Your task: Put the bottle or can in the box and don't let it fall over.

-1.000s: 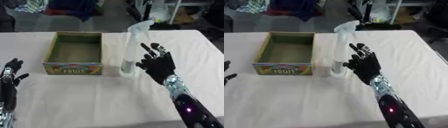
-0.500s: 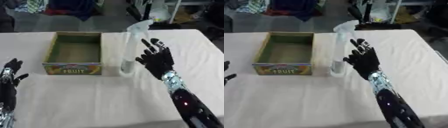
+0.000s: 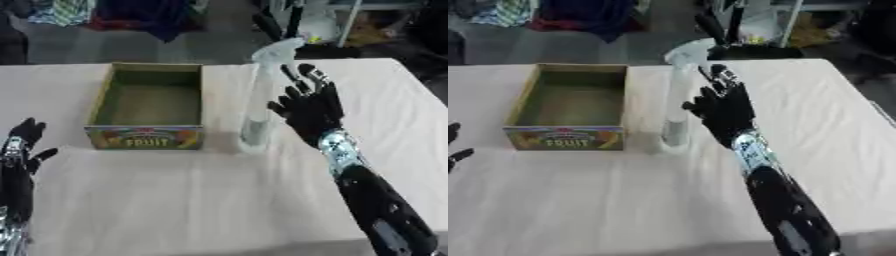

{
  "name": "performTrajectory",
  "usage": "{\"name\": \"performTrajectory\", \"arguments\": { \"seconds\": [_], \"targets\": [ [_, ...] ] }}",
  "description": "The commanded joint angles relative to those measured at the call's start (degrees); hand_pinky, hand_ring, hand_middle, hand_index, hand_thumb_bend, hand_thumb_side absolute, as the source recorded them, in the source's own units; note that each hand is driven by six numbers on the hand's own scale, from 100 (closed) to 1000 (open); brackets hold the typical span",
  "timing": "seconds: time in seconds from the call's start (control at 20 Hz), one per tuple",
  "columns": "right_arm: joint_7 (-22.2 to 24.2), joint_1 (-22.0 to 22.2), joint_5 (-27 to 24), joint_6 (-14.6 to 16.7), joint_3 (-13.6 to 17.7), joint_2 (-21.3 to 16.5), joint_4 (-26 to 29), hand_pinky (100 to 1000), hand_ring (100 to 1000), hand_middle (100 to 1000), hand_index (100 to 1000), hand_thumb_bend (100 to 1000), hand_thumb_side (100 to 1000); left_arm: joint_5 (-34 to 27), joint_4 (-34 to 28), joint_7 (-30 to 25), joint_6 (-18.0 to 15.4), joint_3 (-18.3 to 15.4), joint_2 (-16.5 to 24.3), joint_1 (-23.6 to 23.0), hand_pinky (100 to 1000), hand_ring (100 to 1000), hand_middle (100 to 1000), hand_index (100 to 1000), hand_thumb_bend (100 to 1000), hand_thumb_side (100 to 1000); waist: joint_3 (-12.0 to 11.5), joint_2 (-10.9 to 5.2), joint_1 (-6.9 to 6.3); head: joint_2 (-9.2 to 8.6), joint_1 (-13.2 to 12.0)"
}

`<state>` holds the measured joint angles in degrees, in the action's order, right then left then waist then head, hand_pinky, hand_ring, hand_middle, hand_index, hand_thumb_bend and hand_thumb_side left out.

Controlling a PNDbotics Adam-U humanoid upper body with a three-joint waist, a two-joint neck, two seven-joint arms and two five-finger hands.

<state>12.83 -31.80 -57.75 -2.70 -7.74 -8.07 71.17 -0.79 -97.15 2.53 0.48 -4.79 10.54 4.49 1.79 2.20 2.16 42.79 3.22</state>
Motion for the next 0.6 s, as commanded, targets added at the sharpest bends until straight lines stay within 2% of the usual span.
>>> {"name": "performTrajectory", "arguments": {
  "seconds": [0.05, 0.6],
  "targets": [
    [0.0, -1.4, -0.5, 0.3, 0.5, 0.2, 0.6, 459, 159, 137, 1000, 100, 483, -0.2, -1.0, -0.2, -0.1, 0.1, 0.6, 0.4, 812, 1000, 864, 962, 100, 991, -0.1, -0.40, -0.24, 0.14, 0.3],
    [0.0, -1.4, -0.6, -0.5, -0.1, 1.9, 0.5, 452, 159, 130, 1000, 100, 483, -0.2, -1.0, -0.3, -0.2, 0.1, 0.6, 0.4, 812, 1000, 864, 962, 100, 990, 0.0, -0.49, -0.25, 0.18, 0.4]
  ]
}}
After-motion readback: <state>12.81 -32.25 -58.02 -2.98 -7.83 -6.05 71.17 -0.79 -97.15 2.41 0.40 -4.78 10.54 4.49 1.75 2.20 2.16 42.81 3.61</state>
